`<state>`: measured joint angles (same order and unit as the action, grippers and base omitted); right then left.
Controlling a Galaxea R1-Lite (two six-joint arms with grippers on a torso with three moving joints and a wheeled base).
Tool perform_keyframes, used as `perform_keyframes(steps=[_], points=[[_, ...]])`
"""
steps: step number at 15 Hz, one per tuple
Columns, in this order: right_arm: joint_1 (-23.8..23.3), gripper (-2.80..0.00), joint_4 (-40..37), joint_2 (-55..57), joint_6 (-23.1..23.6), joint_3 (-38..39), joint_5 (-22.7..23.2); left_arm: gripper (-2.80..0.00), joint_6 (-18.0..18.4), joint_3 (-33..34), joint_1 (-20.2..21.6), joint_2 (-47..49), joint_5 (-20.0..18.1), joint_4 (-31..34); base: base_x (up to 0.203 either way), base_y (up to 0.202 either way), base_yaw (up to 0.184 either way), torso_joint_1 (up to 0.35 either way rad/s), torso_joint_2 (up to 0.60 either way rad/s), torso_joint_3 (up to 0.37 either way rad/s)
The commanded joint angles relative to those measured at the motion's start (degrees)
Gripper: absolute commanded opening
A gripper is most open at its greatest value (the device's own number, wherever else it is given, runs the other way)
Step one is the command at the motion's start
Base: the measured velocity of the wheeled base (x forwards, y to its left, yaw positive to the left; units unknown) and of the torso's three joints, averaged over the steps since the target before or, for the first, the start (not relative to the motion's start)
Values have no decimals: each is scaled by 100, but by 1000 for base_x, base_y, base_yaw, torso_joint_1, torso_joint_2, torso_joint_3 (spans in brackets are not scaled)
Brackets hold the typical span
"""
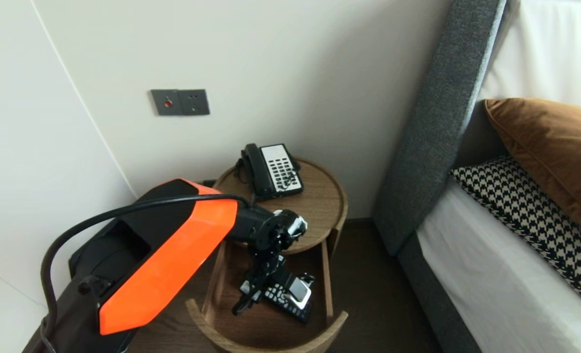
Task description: Take the remote control out of the drawer one by one and place them on the table
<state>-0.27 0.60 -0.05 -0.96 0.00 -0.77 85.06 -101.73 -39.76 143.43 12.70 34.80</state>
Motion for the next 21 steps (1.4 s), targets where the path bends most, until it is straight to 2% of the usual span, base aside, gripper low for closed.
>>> perform_keyframes(steps=[1, 12, 16, 21], points=[[0, -280, 2, -48, 0, 26, -2, 0, 37, -49, 4, 62, 13, 9, 0, 0, 0, 0, 0, 0], [0, -280, 2, -48, 0, 26, -2, 0, 19, 112, -175, 9, -31, -76, 0, 0, 0, 0, 0, 0], [0, -280, 2, -48, 0, 26, -2, 0, 20, 408, -190, -79, -119, -387, 0, 0, 0, 0, 0, 0], [0, -280, 2, -48, 0, 26, -2, 0, 20, 353, -216, -52, -119, -387, 0, 0, 0, 0, 0, 0]])
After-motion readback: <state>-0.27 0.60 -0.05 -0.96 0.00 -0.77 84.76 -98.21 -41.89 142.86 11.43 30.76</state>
